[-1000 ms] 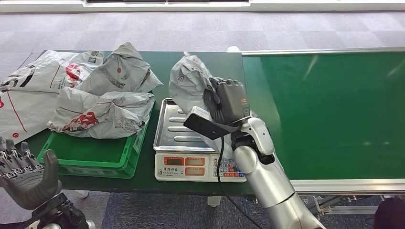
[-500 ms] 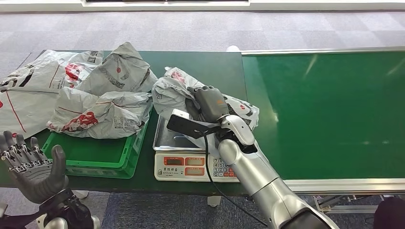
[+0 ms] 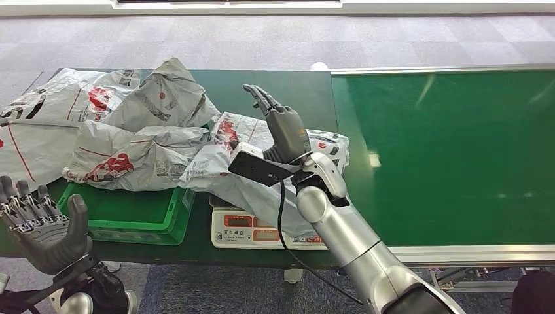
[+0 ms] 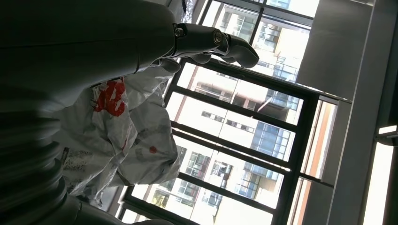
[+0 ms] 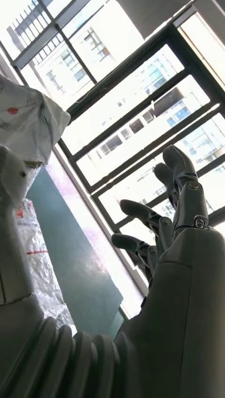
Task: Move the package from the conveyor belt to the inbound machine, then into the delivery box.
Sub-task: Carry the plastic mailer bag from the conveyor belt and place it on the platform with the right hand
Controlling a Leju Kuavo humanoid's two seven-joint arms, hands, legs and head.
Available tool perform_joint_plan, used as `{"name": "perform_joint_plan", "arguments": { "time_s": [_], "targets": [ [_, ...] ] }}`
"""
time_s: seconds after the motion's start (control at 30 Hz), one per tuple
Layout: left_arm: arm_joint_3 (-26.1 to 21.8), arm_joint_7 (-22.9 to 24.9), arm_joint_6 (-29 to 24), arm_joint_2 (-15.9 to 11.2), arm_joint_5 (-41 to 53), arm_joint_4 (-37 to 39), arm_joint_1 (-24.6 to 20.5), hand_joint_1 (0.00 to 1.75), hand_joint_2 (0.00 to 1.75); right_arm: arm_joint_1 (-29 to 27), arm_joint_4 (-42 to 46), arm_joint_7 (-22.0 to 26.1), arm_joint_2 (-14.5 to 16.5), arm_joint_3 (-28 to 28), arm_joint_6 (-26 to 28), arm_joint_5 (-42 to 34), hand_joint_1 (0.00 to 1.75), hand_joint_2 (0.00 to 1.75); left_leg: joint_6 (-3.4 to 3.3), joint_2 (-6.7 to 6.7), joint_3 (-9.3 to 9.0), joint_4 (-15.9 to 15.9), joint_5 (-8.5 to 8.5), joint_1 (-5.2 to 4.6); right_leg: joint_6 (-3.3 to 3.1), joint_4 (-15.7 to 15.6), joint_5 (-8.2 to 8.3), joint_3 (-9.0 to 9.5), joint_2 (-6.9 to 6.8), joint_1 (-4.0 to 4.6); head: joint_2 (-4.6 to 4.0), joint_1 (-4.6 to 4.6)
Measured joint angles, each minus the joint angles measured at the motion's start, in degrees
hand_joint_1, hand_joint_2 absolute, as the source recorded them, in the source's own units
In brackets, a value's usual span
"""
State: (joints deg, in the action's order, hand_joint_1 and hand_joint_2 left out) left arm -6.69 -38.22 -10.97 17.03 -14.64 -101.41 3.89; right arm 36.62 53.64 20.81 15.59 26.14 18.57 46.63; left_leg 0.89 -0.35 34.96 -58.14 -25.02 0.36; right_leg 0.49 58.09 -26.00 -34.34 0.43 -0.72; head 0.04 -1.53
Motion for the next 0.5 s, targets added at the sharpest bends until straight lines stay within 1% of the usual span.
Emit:
{"name": "perform_joint_plan", "arguments": {
  "time_s": [0.5],
  "targets": [
    [0.0, -0.01, -0.03, -0.01, 0.0, -0.16, 0.0, 0.0, 1.75, -0.66, 2.94, -0.12, -0.49, 0.0, -0.15, -0.02, 0.0, 0.0, 0.01, 0.0, 0.0, 0.0, 0.0, 0.0, -0.01, 0.0, 0.01, 0.0, 0.0, 0.02, 0.0, 0.0]
  ]
}}
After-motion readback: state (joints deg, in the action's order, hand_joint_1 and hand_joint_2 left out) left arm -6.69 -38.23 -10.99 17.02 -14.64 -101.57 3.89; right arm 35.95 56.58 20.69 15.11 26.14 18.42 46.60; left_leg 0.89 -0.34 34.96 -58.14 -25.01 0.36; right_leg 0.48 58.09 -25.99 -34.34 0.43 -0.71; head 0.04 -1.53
